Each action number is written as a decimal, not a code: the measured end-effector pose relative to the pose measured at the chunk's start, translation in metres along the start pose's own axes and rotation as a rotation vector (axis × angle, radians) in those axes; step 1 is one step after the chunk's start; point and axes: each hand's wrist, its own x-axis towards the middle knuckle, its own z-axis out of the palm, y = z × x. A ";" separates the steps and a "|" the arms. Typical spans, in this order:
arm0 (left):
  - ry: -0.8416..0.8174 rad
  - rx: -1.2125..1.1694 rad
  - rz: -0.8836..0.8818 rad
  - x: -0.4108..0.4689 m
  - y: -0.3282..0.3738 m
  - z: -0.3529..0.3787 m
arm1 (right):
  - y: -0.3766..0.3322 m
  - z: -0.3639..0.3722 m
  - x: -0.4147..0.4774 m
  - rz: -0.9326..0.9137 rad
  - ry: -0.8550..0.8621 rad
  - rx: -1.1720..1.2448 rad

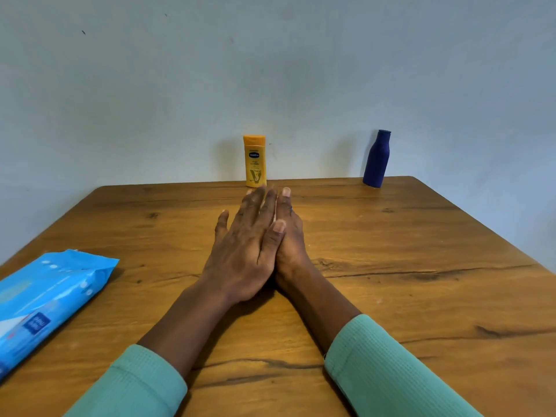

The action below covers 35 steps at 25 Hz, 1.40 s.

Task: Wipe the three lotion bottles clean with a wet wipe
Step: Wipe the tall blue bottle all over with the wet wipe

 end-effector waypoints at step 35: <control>-0.140 0.345 -0.157 0.006 -0.032 -0.014 | -0.017 0.004 0.000 0.206 0.184 0.185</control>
